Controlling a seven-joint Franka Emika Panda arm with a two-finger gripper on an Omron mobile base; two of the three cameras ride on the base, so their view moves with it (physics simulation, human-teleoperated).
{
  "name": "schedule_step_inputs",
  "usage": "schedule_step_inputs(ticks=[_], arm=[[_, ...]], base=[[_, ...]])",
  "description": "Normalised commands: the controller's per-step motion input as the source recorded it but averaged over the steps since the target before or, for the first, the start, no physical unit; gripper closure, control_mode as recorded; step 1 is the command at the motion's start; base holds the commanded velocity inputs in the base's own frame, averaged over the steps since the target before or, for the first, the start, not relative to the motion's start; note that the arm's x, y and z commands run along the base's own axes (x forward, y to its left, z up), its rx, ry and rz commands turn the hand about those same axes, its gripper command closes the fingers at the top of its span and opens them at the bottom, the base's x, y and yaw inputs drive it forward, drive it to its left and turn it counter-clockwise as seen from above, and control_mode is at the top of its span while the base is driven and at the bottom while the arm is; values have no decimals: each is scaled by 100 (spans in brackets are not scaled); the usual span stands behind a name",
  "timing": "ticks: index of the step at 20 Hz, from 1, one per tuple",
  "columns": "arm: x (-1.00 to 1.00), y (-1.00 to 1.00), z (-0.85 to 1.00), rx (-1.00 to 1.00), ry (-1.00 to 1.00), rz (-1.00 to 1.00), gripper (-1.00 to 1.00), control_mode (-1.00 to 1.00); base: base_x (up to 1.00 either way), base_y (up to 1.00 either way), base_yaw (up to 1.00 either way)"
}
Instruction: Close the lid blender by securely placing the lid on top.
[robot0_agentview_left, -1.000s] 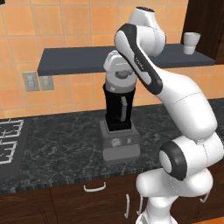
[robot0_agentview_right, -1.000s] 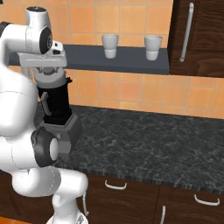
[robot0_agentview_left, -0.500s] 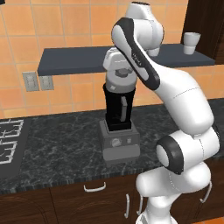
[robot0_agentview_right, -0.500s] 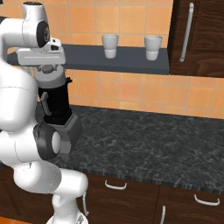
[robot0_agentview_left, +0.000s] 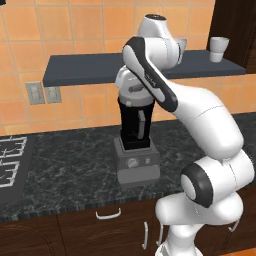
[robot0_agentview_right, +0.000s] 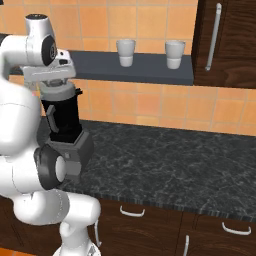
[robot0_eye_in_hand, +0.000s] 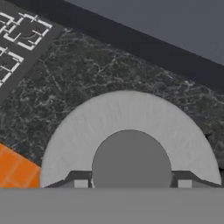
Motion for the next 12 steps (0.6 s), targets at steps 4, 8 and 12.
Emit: schedule_step_inputs(ticks=[4, 8, 12], arm=[[0, -2, -62, 3, -30, 0, 100, -100], [-19, -2, -53, 0, -24, 0, -100, -100], [-3, 0, -1, 0, -13, 0, -100, -100]], base=[[0, 0, 0], [0, 0, 0], [0, 0, 0]])
